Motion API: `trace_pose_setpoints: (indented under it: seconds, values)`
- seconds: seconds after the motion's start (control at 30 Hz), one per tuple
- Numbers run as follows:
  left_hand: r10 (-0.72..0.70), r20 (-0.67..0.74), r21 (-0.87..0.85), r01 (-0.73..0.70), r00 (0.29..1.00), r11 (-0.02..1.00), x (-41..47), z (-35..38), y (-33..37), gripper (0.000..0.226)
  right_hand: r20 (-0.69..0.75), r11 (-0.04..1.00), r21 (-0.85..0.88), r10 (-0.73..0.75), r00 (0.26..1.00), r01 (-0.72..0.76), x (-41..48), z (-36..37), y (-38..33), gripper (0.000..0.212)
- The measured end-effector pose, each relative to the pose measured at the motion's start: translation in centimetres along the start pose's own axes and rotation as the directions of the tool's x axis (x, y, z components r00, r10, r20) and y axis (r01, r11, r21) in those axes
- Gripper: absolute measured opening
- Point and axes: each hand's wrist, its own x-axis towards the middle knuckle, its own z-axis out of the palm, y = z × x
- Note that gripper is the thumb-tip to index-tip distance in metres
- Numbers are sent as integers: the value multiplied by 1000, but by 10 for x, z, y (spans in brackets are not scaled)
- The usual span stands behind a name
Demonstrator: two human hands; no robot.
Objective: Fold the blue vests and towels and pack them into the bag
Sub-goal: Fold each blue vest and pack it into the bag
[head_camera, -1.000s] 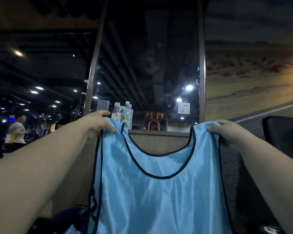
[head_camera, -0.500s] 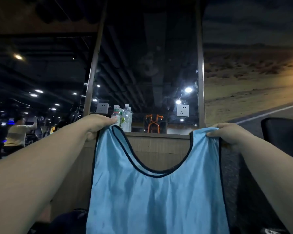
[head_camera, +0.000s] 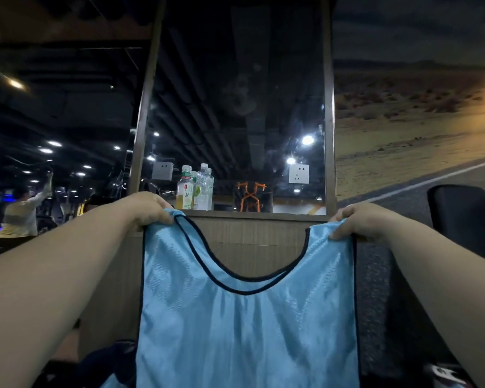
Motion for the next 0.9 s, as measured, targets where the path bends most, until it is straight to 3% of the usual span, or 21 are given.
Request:
trace_pose_setpoints:
  seconds: [0.2,0.33,0.5,0.6,0.77,0.9]
  values:
    - [-1,-106,15,3,994,1000,6,7,-3,21,4,1000,29,-4,1000,3,3,14,-4,41]
    - [31,-174,83,-17,984,996,9,10,-3,37,-38,998,62,-26,999,28,7,18,-5,40]
    - [45,-237,133,-14,971,991,11,15,-4,29,-110,967,-249,-76,991,46,5,22,-6,15]
    - [61,-222,176,-22,973,984,12,20,-2,30,-152,958,-279,-112,982,66,7,24,-6,14]
    - [125,-217,247,-70,968,967,14,28,1,27,-101,970,-238,-75,992,49,3,23,-11,29]
    - [144,-218,276,-81,965,958,16,31,4,20,-81,908,-414,-107,991,65,3,23,-11,42]
